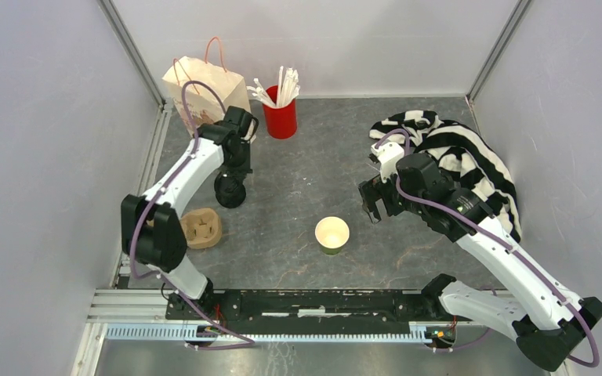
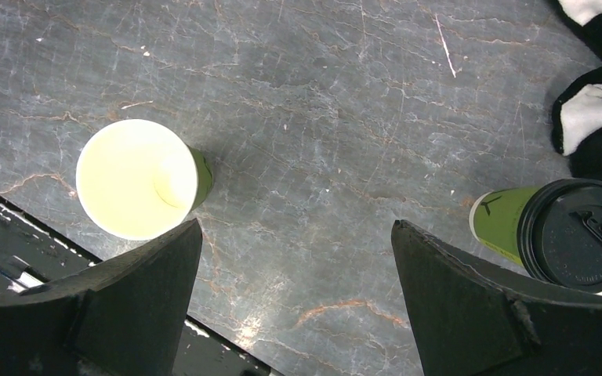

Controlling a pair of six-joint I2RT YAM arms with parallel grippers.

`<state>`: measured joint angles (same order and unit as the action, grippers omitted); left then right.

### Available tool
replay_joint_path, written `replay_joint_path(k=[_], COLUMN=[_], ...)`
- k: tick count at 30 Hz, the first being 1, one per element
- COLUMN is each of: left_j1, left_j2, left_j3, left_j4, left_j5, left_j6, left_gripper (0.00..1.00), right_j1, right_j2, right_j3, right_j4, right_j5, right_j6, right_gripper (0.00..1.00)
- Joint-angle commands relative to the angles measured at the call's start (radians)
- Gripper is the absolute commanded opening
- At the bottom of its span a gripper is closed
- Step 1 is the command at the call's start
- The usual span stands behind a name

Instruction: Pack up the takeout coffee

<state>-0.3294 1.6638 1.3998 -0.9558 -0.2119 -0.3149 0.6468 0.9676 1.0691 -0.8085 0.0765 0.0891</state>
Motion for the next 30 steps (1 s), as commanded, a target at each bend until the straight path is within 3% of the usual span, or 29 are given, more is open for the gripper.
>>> replay_joint_path(k=[1, 6, 12, 15, 20, 23, 30], left_j1=[-0.003, -0.003, -0.004, -0.007, -0.023, -0.034, -0.064], left_j2=[-0.151, -0.292, -0.469, -0.507, -0.543, -0.564, -0.601], left_j3=[0.083, 0.047, -0.142, -0.189, -0.246, -0.261, -0.312], left_j4=[-0.023, 0.093, 0.538, 0.665, 0.764, 0.77, 0.824], left_j5=[0.191, 0.519, 0.841, 0.88, 0.919, 0.921, 0.916], left_j6=[-0.081, -0.205, -0.521, -0.628, -0.727, -0.744, -0.798], left_gripper=[0.02, 0.02, 0.02, 0.02, 0.02, 0.02, 0.02], right_j1=[-0.001, 0.0, -0.007, -0.04, -0.094, -0.094, -0.095], right_j2=[-0.012, 0.001, 0.06, 0.092, 0.147, 0.175, 0.246], right_j3=[0.012, 0.048, 0.155, 0.18, 0.093, 0.036, -0.06], right_j4=[0.04, 0.057, 0.183, 0.311, 0.665, 0.855, 1.112], right_j5=[-0.022, -0.073, -0.327, -0.486, -0.743, -0.789, -0.851], right_j6=[0.004, 0.033, 0.187, 0.337, 0.689, 0.829, 1.009], right_gripper=[0.98, 0.98, 0.98, 0.98, 0.98, 0.98, 0.98])
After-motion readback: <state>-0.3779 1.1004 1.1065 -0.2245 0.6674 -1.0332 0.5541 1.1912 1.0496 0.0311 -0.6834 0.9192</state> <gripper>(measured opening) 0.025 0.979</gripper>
